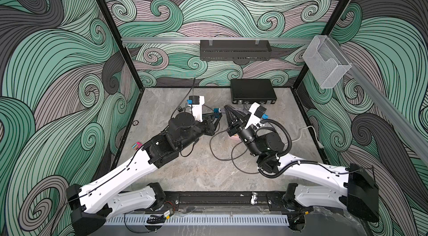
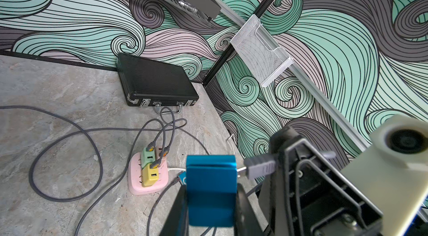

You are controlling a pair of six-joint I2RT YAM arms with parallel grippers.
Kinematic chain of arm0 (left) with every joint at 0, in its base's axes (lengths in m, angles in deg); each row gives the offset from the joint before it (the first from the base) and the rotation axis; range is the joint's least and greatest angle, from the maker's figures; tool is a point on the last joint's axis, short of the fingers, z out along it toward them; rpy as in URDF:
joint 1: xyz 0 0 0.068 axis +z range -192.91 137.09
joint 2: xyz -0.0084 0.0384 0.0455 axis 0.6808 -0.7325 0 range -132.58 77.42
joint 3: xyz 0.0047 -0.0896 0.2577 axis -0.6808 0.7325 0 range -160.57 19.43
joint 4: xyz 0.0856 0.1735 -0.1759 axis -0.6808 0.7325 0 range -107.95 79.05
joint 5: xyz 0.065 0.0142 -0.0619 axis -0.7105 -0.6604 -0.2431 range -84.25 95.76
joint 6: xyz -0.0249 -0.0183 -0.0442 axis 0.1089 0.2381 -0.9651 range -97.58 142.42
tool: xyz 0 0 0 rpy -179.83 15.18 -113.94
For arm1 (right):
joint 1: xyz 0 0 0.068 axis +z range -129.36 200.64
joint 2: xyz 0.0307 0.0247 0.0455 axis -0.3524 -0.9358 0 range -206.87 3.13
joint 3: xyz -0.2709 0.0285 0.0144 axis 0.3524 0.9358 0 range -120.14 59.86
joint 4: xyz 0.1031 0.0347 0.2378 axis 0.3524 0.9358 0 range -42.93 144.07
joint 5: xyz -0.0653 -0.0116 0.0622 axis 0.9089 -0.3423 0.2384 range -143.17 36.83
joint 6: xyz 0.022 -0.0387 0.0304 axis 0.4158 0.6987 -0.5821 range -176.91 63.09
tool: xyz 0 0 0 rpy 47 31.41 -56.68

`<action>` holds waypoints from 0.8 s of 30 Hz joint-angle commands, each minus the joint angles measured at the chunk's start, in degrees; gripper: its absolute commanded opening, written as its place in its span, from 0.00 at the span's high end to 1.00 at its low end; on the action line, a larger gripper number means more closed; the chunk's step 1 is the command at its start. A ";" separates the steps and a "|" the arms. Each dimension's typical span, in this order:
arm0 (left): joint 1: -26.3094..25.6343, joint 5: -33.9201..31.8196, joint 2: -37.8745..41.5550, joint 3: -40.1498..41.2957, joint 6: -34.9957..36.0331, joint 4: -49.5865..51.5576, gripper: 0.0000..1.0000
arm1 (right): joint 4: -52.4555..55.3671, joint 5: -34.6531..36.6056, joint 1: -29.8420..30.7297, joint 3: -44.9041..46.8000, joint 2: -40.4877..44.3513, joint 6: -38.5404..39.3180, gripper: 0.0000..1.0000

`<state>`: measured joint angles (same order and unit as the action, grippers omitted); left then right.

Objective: Charge mp3
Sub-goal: Insert the charging cable into the MP3 player.

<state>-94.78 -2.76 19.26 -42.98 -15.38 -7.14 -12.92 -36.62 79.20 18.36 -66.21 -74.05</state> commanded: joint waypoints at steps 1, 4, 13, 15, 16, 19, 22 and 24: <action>-0.77 1.16 -0.60 -4.11 1.58 -1.67 0.81 | -0.39 0.72 0.27 0.37 -0.10 0.84 1.00; -0.90 0.84 -0.56 -4.08 1.85 -2.01 0.81 | 0.20 0.24 0.36 0.27 -0.50 0.45 1.00; -1.28 0.34 -0.12 -3.60 2.03 -2.89 0.81 | 1.55 2.01 0.77 0.79 0.00 1.04 1.00; -1.38 0.17 -0.12 -3.59 2.03 -2.99 0.81 | 1.46 3.15 1.16 0.96 0.15 1.72 1.00; -1.46 0.08 -0.06 -3.67 2.03 -2.98 0.81 | 1.50 3.89 1.29 1.05 0.17 2.09 1.00; -1.65 -0.26 -0.07 -3.68 2.21 -2.98 0.81 | 1.45 5.88 1.78 1.24 0.17 2.88 1.00; -1.74 -0.36 -0.36 -3.94 2.34 -2.99 0.81 | 1.47 6.26 2.03 1.11 0.21 3.50 1.00; -1.82 -0.40 -0.52 -4.12 2.46 -2.90 0.81 | 1.38 6.51 2.32 1.09 0.25 4.24 1.00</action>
<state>-95.68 -3.81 18.61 -43.98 -14.24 -6.97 -13.53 -32.09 81.02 18.36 -66.10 -71.93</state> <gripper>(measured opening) 0.225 0.065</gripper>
